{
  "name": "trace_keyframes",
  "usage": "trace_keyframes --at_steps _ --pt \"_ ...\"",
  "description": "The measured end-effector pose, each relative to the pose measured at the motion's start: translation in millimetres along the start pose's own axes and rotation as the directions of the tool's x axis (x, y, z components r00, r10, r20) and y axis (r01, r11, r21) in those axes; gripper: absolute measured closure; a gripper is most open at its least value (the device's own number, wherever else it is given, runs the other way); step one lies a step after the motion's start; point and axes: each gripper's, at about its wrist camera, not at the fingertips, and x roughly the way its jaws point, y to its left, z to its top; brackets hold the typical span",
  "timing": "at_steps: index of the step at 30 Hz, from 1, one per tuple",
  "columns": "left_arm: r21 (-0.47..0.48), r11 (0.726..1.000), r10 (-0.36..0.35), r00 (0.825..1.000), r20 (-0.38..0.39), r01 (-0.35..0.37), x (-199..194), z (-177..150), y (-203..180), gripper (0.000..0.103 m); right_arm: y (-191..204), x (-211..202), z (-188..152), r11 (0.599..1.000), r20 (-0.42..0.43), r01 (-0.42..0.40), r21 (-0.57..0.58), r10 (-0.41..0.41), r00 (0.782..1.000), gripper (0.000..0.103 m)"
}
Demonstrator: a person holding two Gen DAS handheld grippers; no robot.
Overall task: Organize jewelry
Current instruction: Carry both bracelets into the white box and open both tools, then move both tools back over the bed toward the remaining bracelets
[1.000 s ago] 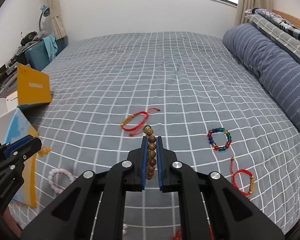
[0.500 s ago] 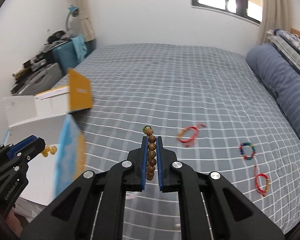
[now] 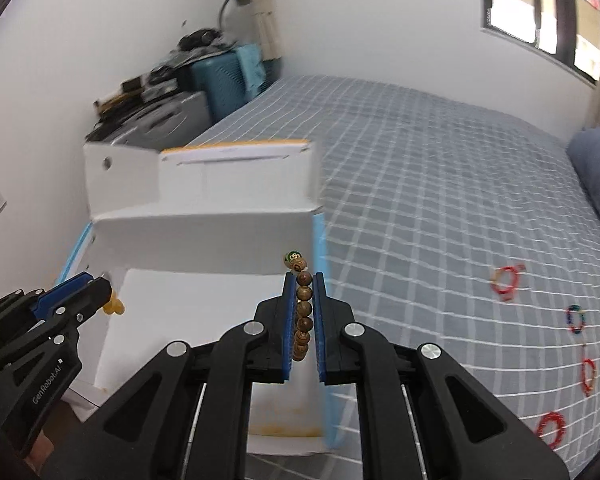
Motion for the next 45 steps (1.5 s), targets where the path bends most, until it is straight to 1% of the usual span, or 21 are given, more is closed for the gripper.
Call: trace_keyframes --at_steps 3,6,11,14,19,23,25,28,29,30,31,32,33,34,35,36,37,39,41,42,45 --pt "-0.019 1.000 0.022 0.999 -0.035 -0.022 13 -9 27 0.084 20 19 -6 1.000 -0.032 -0.014 -0.015 0.013 0.999 0.095" --pt "-0.039 0.998 0.038 0.996 -0.078 -0.041 29 -19 42 0.084 37 40 -14 0.999 -0.073 -0.026 -0.024 0.024 0.997 0.095" --pt "-0.049 0.997 0.050 0.986 -0.158 -0.059 60 -36 56 0.084 47 71 -25 0.999 -0.141 -0.021 -0.026 0.017 0.990 0.095" --pt "-0.050 0.997 0.046 0.982 -0.182 -0.056 71 -41 59 0.084 49 83 -31 0.999 -0.176 -0.012 -0.032 0.006 0.984 0.095" --pt "-0.056 0.997 0.038 0.981 -0.189 -0.049 76 -44 58 0.084 49 91 -34 0.999 -0.200 -0.013 -0.042 0.005 0.980 0.095" --pt "-0.055 0.997 0.039 0.981 -0.190 -0.050 76 -44 58 0.084 51 91 -34 0.999 -0.204 -0.008 -0.046 -0.002 0.979 0.095" --pt "-0.059 0.997 0.042 0.981 -0.192 -0.054 78 -42 59 0.084 51 89 -33 0.999 -0.202 -0.011 -0.044 0.002 0.979 0.093" --pt "-0.061 0.996 0.050 0.981 -0.185 -0.062 73 -42 57 0.082 50 86 -33 0.999 -0.194 -0.004 -0.047 -0.005 0.981 0.093" --pt "-0.062 0.996 0.053 0.981 -0.185 -0.066 71 -42 57 0.081 50 85 -32 0.999 -0.193 -0.007 -0.046 -0.002 0.981 0.091" --pt "-0.064 0.996 0.052 0.982 -0.184 -0.065 71 -41 57 0.078 49 84 -32 0.999 -0.189 -0.011 -0.042 0.003 0.982 0.082" --pt "-0.067 0.996 0.048 0.982 -0.181 -0.061 70 -41 57 0.066 48 81 -31 0.999 -0.180 -0.011 -0.041 0.003 0.984 0.078" --pt "-0.068 0.996 0.050 0.984 -0.171 -0.062 66 -40 57 0.059 47 76 -30 0.999 -0.167 -0.011 -0.039 0.004 0.986 0.068" --pt "-0.065 0.996 0.055 0.985 -0.161 -0.067 63 -39 56 0.052 45 71 -29 0.999 -0.150 -0.010 -0.037 0.004 0.989 0.061" --pt "-0.061 0.995 0.063 0.987 -0.149 -0.072 59 -38 54 0.047 44 67 -28 0.999 -0.139 -0.009 -0.036 0.004 0.990 0.059" --pt "-0.060 0.995 0.064 0.988 -0.142 -0.073 56 -36 53 0.045 42 60 -26 0.999 -0.121 -0.005 -0.034 0.001 0.993 0.054" --pt "-0.062 0.996 0.059 0.990 -0.130 -0.067 51 -34 50 0.039 40 56 -25 0.999 -0.111 -0.002 -0.033 -0.001 0.994 0.047" --pt "-0.061 0.996 0.054 0.991 -0.119 -0.062 48 -32 48 0.031 36 49 -23 1.000 -0.091 0.000 -0.029 -0.002 0.996 0.043" --pt "-0.053 0.997 0.057 0.994 -0.089 -0.062 37 -28 41 0.027 28 40 -19 1.000 -0.065 0.005 -0.022 -0.007 0.998 0.030" --pt "-0.050 0.997 0.053 0.996 -0.074 -0.057 32 -24 35 0.023 17 27 -16 1.000 -0.034 0.020 -0.015 -0.020 0.999 0.024" --pt "-0.049 0.997 0.050 0.997 -0.060 -0.053 26 -22 30 0.019 12 23 -14 1.000 -0.024 0.026 -0.011 -0.026 0.999 0.021" --pt "-0.040 0.998 0.044 0.999 -0.024 -0.045 14 -16 14 0.014 -8 5 -12 0.999 0.011 0.048 -0.005 -0.048 0.999 0.014"
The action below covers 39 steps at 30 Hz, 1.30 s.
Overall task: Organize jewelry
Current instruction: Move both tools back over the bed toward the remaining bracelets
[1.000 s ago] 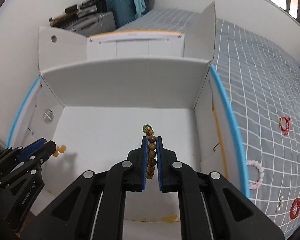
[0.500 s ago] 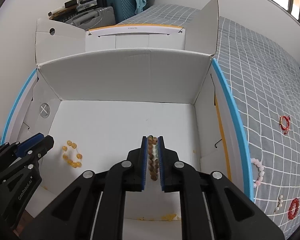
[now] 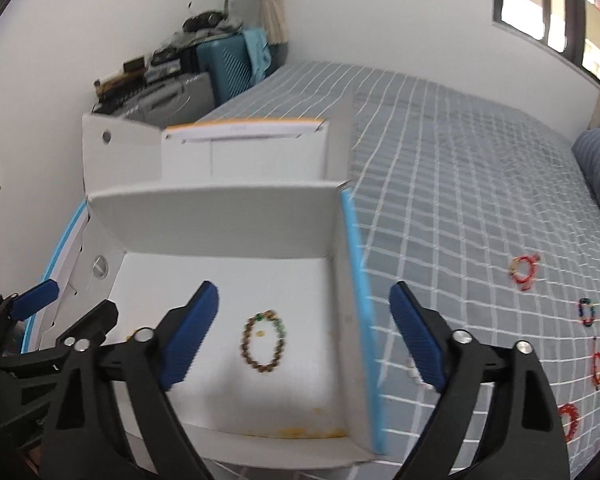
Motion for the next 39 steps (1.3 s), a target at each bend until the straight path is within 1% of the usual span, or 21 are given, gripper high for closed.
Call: trace_keyframes --at_steps 4,9,11,14,17,20,25,26,28,29,34,36,39 --pt "0.017 1.000 -0.012 0.999 0.038 0.011 -12 6 -30 0.008 -33 -19 -1 0.999 0.031 0.040 0.015 -0.040 0.999 0.012" --pt "0.082 0.996 -0.035 0.998 0.045 0.031 -17 11 -84 0.006 -92 -38 -7 0.993 0.039 0.105 0.057 -0.108 0.993 0.012" --pt "0.093 0.994 -0.055 0.997 0.047 0.051 -20 11 -101 0.006 -116 -45 -11 0.988 0.036 0.137 0.074 -0.140 0.990 0.011" --pt "0.122 0.989 -0.096 0.994 0.049 0.089 -23 11 -137 0.006 -155 -54 -19 0.977 0.025 0.185 0.101 -0.188 0.982 0.011" --pt "0.169 0.977 -0.142 0.989 0.040 0.133 -25 10 -183 0.006 -196 -64 -28 0.960 0.010 0.243 0.135 -0.247 0.969 0.011" --pt "0.207 0.964 -0.176 0.984 0.026 0.167 -24 5 -219 0.006 -240 -73 -41 0.941 -0.010 0.289 0.178 -0.292 0.956 0.011" --pt "0.237 0.947 -0.215 0.976 -0.036 0.218 -2 -11 -279 0.006 -297 -75 -66 0.912 -0.053 0.340 0.228 -0.337 0.940 0.011" --pt "0.244 0.944 -0.218 0.975 -0.050 0.223 5 -16 -290 0.006 -311 -74 -74 0.906 -0.067 0.351 0.239 -0.345 0.936 0.011" --pt "0.249 0.942 -0.213 0.975 -0.069 0.224 16 -22 -299 0.006 -328 -70 -82 0.899 -0.087 0.358 0.252 -0.347 0.934 0.011" --pt "0.250 0.944 -0.201 0.976 -0.080 0.215 26 -27 -307 0.006 -338 -68 -89 0.896 -0.099 0.362 0.259 -0.348 0.932 0.011" --pt "0.241 0.955 -0.150 0.983 -0.103 0.171 64 -41 -315 0.006 -378 -48 -116 0.883 -0.160 0.381 0.275 -0.349 0.923 0.011" --pt "0.259 0.954 -0.124 0.986 -0.108 0.149 78 -48 -320 0.006 -398 -38 -127 0.873 -0.203 0.396 0.286 -0.349 0.915 0.011" --pt "0.265 0.954 -0.107 0.986 -0.130 0.138 96 -53 -319 0.006 -419 -28 -139 0.869 -0.230 0.397 0.296 -0.339 0.912 0.011"
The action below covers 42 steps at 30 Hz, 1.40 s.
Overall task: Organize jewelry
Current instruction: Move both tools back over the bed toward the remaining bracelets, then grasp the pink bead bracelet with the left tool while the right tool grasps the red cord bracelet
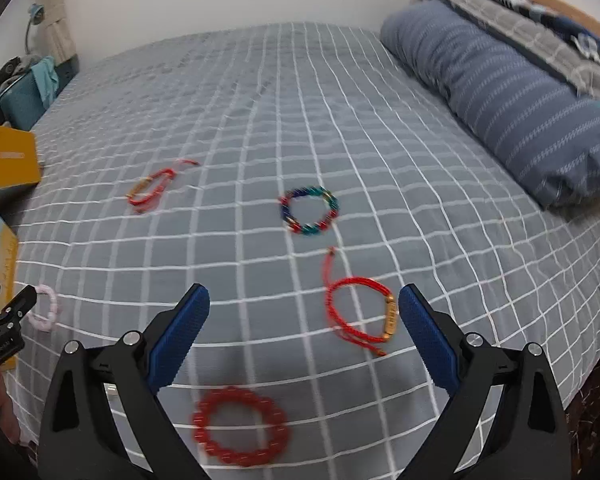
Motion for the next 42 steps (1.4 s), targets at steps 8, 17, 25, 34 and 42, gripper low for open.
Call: trace_keyframes --at_steps 8,17,25,34,42 --pt "0.022 1.000 0.009 0.998 -0.064 -0.007 38 -12 -1 0.006 -24 42 -8 1.000 -0.072 0.010 0.023 -0.008 0.997 0.011" --pt "-0.014 1.000 -0.001 0.996 -0.087 -0.001 54 -18 9 0.006 -39 66 -14 0.996 -0.117 -0.005 0.085 0.015 0.993 0.012" --pt "-0.011 1.000 -0.020 0.995 -0.097 0.019 52 -20 6 0.024 -39 74 -18 0.996 -0.151 -0.015 0.085 0.028 0.988 0.037" --pt "0.022 0.996 -0.081 0.991 -0.111 0.084 47 -20 -3 0.083 -37 73 -18 0.997 -0.151 -0.019 0.079 0.030 0.988 0.066" --pt "-0.005 0.995 -0.099 0.990 -0.104 0.099 44 -19 1 0.093 -39 70 -16 0.995 -0.135 -0.019 0.100 0.032 0.990 0.094"
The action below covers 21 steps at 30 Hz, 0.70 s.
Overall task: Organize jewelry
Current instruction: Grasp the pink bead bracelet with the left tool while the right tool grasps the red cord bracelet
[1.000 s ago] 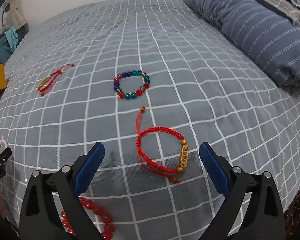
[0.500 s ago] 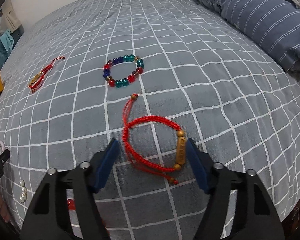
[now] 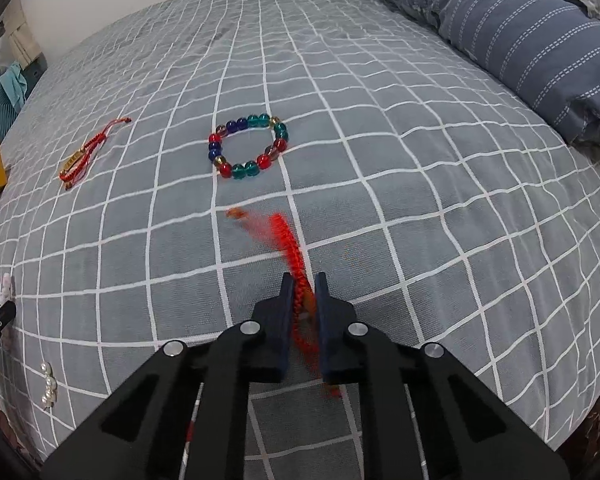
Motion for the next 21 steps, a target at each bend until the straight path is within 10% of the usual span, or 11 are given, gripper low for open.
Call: trace_keyframes --at_steps 21 --pt "0.005 0.998 -0.061 0.997 0.049 0.061 -22 -1 -3 0.093 10 -31 -2 1.000 0.109 -0.005 -0.004 0.006 0.994 0.097"
